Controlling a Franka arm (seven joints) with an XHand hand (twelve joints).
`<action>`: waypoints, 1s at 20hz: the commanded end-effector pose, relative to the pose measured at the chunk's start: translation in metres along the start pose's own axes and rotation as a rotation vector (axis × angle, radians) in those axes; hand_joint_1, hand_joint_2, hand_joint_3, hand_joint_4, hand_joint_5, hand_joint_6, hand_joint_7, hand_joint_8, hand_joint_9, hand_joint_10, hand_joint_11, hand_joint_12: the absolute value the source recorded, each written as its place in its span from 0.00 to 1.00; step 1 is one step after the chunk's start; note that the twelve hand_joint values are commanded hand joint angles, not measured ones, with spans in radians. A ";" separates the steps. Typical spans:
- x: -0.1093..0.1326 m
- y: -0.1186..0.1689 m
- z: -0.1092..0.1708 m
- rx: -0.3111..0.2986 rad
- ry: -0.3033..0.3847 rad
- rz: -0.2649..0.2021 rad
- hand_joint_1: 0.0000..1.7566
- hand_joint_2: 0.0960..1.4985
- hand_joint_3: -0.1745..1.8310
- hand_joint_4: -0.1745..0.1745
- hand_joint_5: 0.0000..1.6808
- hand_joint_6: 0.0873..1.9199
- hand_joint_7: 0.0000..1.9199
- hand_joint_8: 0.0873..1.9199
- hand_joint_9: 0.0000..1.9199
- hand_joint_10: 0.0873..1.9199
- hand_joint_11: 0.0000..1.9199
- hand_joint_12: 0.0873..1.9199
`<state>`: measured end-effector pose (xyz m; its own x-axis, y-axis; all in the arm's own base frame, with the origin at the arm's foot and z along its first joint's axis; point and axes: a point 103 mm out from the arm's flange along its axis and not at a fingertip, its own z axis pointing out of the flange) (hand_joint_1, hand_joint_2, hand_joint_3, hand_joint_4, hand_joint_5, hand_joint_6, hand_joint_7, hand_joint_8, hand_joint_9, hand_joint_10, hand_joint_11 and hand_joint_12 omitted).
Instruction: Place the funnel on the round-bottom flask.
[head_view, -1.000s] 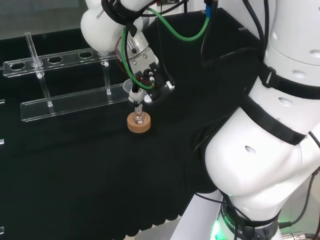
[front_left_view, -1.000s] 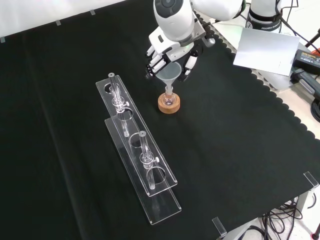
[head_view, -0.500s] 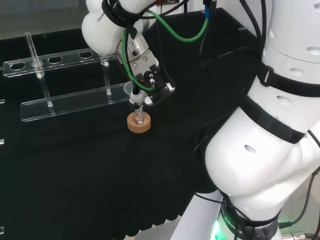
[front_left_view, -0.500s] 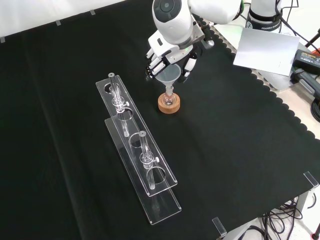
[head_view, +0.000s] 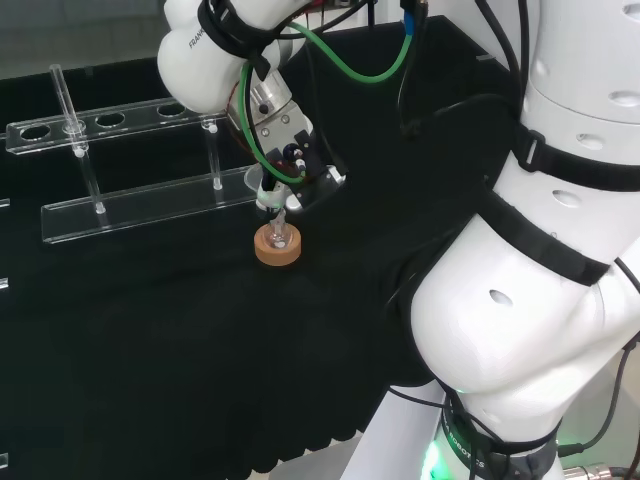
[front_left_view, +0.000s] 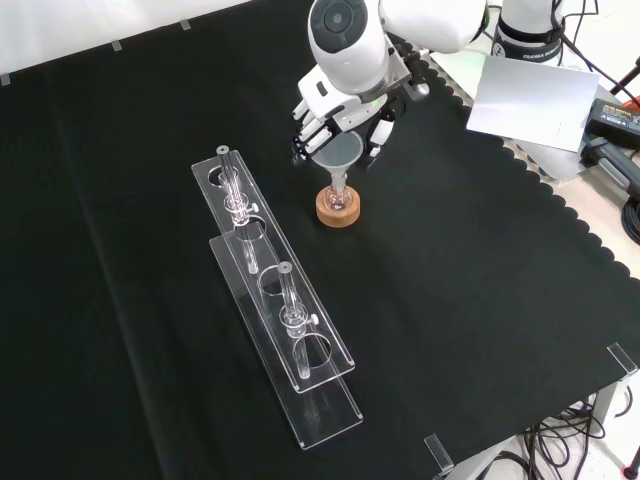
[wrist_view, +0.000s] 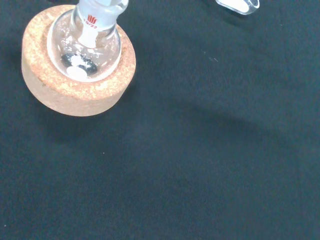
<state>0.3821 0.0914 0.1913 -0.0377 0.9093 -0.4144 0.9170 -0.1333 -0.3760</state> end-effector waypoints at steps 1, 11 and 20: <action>0.000 0.001 0.002 0.008 -0.004 0.001 0.46 0.73 0.00 0.46 0.30 0.00 0.20 0.33 0.37 0.23 0.26 0.67; 0.006 0.004 0.002 0.012 -0.007 0.001 0.46 0.72 0.00 0.44 0.28 0.00 0.19 0.33 0.35 0.23 0.26 0.68; 0.008 0.003 0.002 0.019 -0.002 -0.001 0.45 0.71 0.00 0.43 0.28 0.00 0.18 0.33 0.35 0.23 0.25 0.68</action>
<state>0.3844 0.0979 0.1845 -0.0425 0.9066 -0.4199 0.9099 -0.1385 -0.3911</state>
